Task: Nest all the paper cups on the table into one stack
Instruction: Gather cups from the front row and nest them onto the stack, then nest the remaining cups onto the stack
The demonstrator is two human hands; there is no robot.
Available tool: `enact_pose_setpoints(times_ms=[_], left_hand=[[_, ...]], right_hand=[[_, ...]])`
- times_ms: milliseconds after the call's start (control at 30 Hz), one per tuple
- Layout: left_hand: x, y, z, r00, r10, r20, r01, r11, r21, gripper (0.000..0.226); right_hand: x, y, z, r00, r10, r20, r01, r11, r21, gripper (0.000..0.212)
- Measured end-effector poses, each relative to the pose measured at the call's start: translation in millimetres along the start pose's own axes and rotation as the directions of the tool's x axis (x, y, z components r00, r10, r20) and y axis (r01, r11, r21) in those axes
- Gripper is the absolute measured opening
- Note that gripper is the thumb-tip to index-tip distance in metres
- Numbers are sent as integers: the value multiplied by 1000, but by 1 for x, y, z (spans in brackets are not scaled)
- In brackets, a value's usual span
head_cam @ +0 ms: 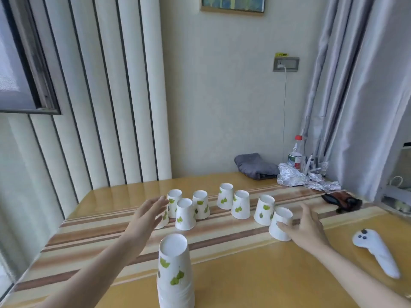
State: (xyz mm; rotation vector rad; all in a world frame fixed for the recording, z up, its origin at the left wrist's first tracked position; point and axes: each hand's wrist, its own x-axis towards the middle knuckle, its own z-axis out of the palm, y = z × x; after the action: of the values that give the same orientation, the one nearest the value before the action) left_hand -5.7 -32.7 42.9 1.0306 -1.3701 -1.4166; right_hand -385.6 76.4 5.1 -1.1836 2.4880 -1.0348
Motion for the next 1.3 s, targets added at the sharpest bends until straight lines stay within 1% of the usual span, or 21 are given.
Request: enact_pose_setpoints(times_ms=[67,100,167,267,333,400,433,533,600,667,767,800,867,900,967,1000,1067,1133,1200,1233,1300], left_hand=[[25,-4,0,993,-6,-118,15,997,79,40],[34,-4,-1,985,-3,-172,23,993,118,41],[55,-6,-1,965,13,-263,36,983,182,45],[85,-11,-11,942,28,-333,59,967,248,54],[101,-16,-22,933,20,-359,92,952,291,61],[113,-22,-31,929,-10,-371,139,937,321,69],[118,-25,-35,929,-25,-369,157,930,333,72],[129,-37,-36,947,-67,-315,182,918,353,82],[132,-43,-33,952,-92,-292,191,925,330,86],[130,-50,-28,957,-88,-278,187,916,355,81],[121,-61,-24,971,-80,-227,181,863,471,63],[117,-64,-23,971,-80,-226,181,865,468,62],[109,-59,-22,966,-80,-247,180,891,416,69],[104,-49,-21,963,-68,-262,169,906,387,76],[93,-22,-20,954,1,-298,115,921,372,85],[85,-4,-20,950,53,-308,68,926,370,84],[59,38,-18,945,156,-288,-48,936,349,72],[24,76,-12,942,258,-215,-181,929,321,56],[-17,101,-2,938,329,-106,-295,922,253,45],[-36,108,2,937,347,-37,-331,917,222,41],[-68,109,9,937,337,86,-348,912,215,41]], right_hand=[[8,13,12,1000,6,25,-8,996,85,93],[10,16,18,1000,4,27,-7,992,124,89],[18,21,30,1000,-3,4,2,986,168,73],[22,18,40,1000,-13,-28,18,985,170,45],[19,13,40,998,-16,-56,26,985,172,37],[14,1,40,994,-35,-100,55,977,206,34],[12,-8,41,991,-72,-114,97,969,228,33],[4,-51,50,964,-253,-83,266,921,286,34],[2,-82,64,939,-339,-52,337,884,324,35],[-1,-106,78,923,-386,-5,361,858,366,35],[-9,-128,95,911,-411,41,357,835,419,31],[-13,-132,98,909,-414,51,354,831,429,31],[-20,-140,99,902,-427,66,363,831,421,31],[-24,-143,98,896,-438,74,371,830,415,30],[-31,-152,91,888,-452,83,382,826,414,29],[-35,-156,86,885,-459,77,390,822,414,29],[-44,-166,74,886,-460,52,395,810,433,26],[-54,-174,58,890,-455,31,393,800,454,25],[-64,-179,42,891,-454,19,393,792,466,28],[-69,-180,33,890,-455,5,397,782,480,29],[-81,-183,13,889,-458,-21,402,758,514,31]])
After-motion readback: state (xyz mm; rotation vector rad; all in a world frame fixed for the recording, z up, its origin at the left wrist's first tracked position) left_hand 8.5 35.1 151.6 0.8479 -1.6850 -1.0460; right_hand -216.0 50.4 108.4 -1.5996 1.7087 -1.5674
